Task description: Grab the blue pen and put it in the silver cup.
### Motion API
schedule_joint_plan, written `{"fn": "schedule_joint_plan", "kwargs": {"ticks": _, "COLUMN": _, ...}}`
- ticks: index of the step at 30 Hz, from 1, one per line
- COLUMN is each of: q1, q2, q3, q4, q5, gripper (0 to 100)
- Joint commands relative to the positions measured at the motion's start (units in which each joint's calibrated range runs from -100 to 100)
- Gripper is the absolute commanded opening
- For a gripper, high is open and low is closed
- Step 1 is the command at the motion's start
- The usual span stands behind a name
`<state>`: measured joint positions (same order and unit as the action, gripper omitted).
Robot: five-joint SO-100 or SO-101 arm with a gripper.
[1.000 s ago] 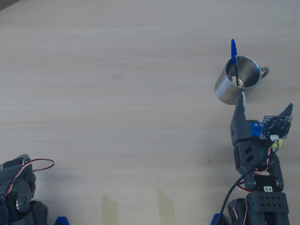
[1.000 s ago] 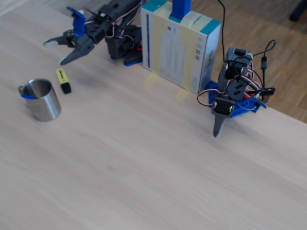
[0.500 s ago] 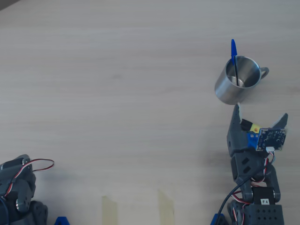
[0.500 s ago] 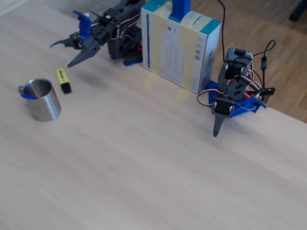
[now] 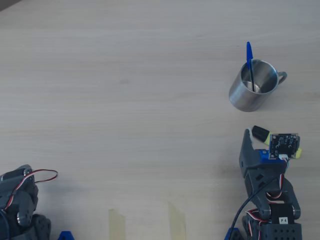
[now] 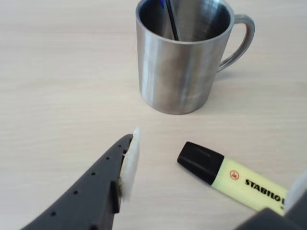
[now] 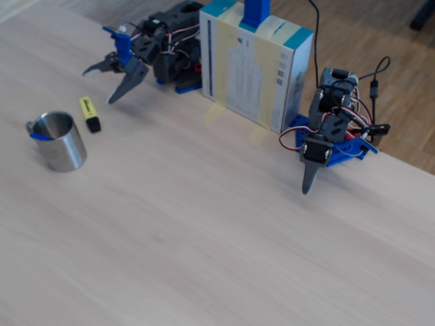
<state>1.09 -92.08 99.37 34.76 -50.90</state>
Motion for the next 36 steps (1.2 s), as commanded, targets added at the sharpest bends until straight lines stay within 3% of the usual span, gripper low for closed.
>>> {"fn": "schedule_joint_plan", "kwargs": {"ticks": 1, "q1": 0.22, "q2": -2.18, "q3": 0.54, "q4": 4.58, "q5": 0.23, "gripper": 48}}
{"fn": "schedule_joint_plan", "kwargs": {"ticks": 36, "q1": 0.13, "q2": -5.51, "q3": 0.45, "q4": 32.55, "q5": -2.47, "gripper": 47}}
